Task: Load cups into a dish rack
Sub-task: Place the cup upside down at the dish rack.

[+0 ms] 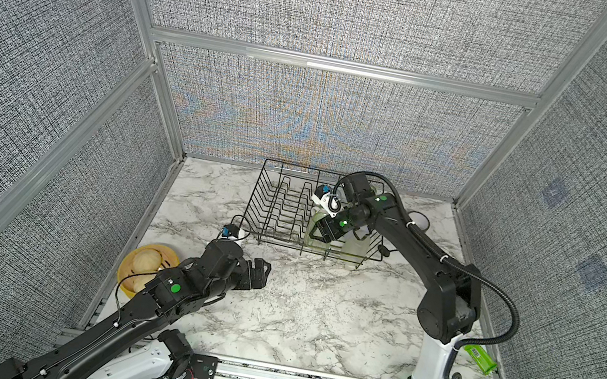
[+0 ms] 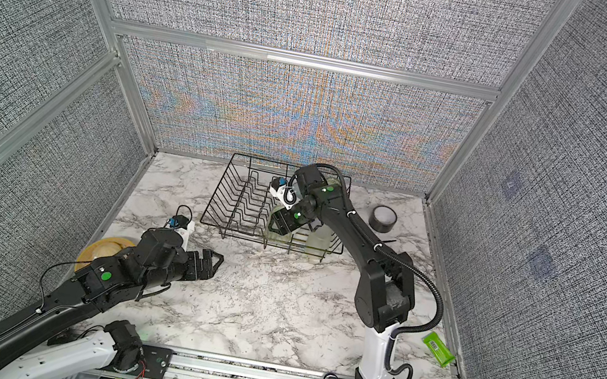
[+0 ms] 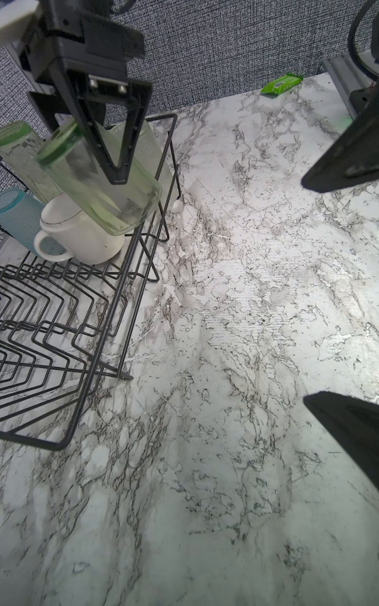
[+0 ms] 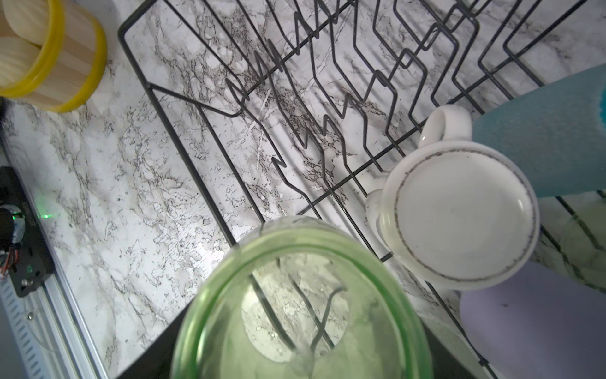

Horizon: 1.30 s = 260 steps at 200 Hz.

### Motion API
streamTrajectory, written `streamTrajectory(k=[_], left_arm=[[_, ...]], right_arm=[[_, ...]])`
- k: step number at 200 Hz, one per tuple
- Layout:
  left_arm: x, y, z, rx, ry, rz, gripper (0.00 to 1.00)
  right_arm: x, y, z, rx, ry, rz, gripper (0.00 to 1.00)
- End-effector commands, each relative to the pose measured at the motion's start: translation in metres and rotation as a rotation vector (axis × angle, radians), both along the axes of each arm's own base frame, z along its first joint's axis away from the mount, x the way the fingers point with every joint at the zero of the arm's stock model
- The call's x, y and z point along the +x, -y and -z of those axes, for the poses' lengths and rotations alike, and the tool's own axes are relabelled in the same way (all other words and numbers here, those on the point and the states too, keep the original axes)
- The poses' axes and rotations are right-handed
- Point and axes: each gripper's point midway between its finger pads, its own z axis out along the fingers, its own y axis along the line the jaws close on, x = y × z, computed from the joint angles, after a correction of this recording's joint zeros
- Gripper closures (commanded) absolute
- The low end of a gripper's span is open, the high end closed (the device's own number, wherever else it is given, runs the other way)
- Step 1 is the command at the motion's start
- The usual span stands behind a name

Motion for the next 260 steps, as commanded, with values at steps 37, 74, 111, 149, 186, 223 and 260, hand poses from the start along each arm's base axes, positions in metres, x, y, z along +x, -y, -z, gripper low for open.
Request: streamTrajectory(k=[37, 74, 111, 149, 186, 223, 260], left_arm=[[0.0, 0.0, 0.003, -0.009, 0.004, -0.003, 0.05], [0.001, 0.003, 0.004, -0.023, -0.001, 0.0, 0.05], [0.001, 0.004, 0.006, -0.017, -0.012, 0.004, 0.05], [0.001, 0.004, 0.007, -0.011, -0.012, 0.004, 0.05], [0.003, 0.006, 0.007, -0.002, -0.014, 0.008, 0.04], [0.004, 0.006, 0.009, 0.005, -0.017, 0.009, 0.04], [0.005, 0.006, 0.008, 0.009, -0.015, 0.009, 0.04]], right_arm=[[-0.031, 0.008, 0.011, -0.087, 0.078, -0.371, 0.35], [-0.016, 0.019, 0.021, -0.181, 0.085, -0.383, 0.34], [-0.007, 0.027, 0.019, -0.178, 0.065, -0.396, 0.35], [-0.006, 0.034, 0.015, -0.154, 0.078, -0.446, 0.35], [0.007, 0.044, 0.028, -0.25, 0.128, -0.475, 0.35], [0.03, 0.058, 0.038, -0.37, 0.175, -0.422, 0.34], [0.049, 0.065, 0.034, -0.429, 0.263, -0.376, 0.34]])
